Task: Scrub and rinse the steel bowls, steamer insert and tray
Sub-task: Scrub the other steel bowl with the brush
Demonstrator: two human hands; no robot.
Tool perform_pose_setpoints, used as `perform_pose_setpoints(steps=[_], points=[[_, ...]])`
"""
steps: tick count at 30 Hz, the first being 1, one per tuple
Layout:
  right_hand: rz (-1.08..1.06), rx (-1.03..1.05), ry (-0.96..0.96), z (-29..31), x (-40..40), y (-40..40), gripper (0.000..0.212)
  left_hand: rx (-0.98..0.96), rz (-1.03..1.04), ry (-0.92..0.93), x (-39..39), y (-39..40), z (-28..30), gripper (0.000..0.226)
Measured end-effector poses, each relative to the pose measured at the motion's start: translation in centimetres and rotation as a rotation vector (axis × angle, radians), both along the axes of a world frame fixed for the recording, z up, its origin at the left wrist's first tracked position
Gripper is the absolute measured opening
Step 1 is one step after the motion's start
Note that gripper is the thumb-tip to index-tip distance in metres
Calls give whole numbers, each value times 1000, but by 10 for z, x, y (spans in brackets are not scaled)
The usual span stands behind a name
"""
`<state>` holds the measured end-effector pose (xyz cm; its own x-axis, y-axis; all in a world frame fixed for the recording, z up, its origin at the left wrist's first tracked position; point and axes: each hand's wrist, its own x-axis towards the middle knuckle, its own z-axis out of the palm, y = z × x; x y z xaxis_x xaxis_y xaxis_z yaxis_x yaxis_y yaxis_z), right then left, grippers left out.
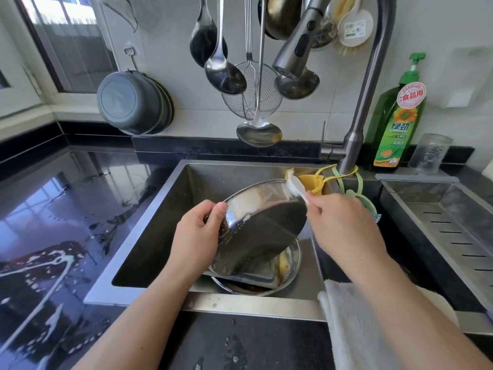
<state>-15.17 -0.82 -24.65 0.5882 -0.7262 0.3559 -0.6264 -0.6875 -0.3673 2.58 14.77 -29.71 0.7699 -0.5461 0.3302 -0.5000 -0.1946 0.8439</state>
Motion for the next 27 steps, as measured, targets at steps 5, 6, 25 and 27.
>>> perform_pose_setpoints(steps=[5, 6, 25, 27], points=[[210, 32, -63, -1, 14, 37, 37, 8, -7, -3, 0, 1, 1, 42], [250, 6, -73, -3, 15, 41, 38, 9, -6, -4, -1, 1, 1, 42], [253, 57, -103, -16, 13, 37, 41, -86, 57, 237, 1, 1, 6, 55], [336, 54, -118, -20, 19, 46, 40, -68, 50, 240, -1, 3, 8, 62]])
